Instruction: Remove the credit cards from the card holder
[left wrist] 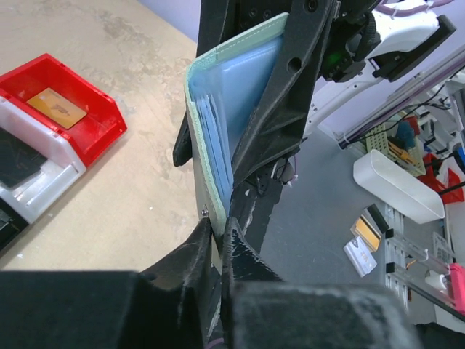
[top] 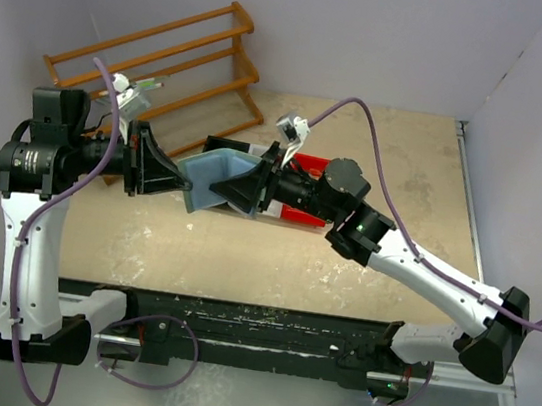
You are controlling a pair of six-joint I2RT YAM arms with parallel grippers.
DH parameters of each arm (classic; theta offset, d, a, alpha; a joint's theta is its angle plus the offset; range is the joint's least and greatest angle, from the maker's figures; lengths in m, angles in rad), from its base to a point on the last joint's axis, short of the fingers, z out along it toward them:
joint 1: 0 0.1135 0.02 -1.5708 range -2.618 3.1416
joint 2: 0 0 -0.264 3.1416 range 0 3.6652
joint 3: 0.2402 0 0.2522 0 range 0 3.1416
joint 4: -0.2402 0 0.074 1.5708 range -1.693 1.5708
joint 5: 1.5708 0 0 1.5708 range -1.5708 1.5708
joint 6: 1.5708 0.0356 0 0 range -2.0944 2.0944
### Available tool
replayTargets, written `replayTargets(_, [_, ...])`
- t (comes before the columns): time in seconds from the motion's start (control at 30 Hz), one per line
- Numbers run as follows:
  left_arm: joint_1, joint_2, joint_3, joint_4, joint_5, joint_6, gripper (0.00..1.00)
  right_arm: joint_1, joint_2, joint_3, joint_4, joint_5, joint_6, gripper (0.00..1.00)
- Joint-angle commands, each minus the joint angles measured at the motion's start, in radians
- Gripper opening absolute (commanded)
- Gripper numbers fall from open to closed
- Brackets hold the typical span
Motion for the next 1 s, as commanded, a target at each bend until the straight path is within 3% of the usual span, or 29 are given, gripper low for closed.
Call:
replayTargets(0.0, [-0.004, -0.011, -0.005, 0.074, -0.004, -0.051, 0.03, -0.003, 0.019, 0.033, 0.058, -0.034, 0.007, 0.17])
replayTargets(0.07, [-0.005, -0.015, -0.003, 0.085, -0.005, -0.070, 0.01, -0.002, 0.029, 0.042, 0.017, 0.022, -0.014, 0.49])
replayTargets(0.13, [-0.005, -0.017, 0.002, 0.086, -0.001, -0.079, 0.01, -0.002, 0.035, 0.051, -0.020, 0.072, -0.060, 0.64])
replayTargets(0.33, [-0.005, -0.016, 0.002, 0.075, -0.002, -0.081, 0.00, -0.002, 0.040, 0.034, -0.012, 0.113, -0.087, 0.77])
replayTargets(0.47, [-0.005, -0.014, 0.000, 0.071, 0.003, -0.081, 0.00, 0.000, 0.057, 0.041, 0.009, 0.111, -0.094, 0.79])
replayTargets(0.7, [-0.005, -0.004, 0.001, 0.050, 0.089, -0.087, 0.00, 0.001, 0.073, 0.094, -0.043, 0.255, -0.082, 0.53])
replayTargets(0.97, [-0.005, -0.010, 0.000, 0.033, 0.095, -0.074, 0.00, 0.001, 0.014, 0.051, -0.052, 0.414, -0.060, 0.51])
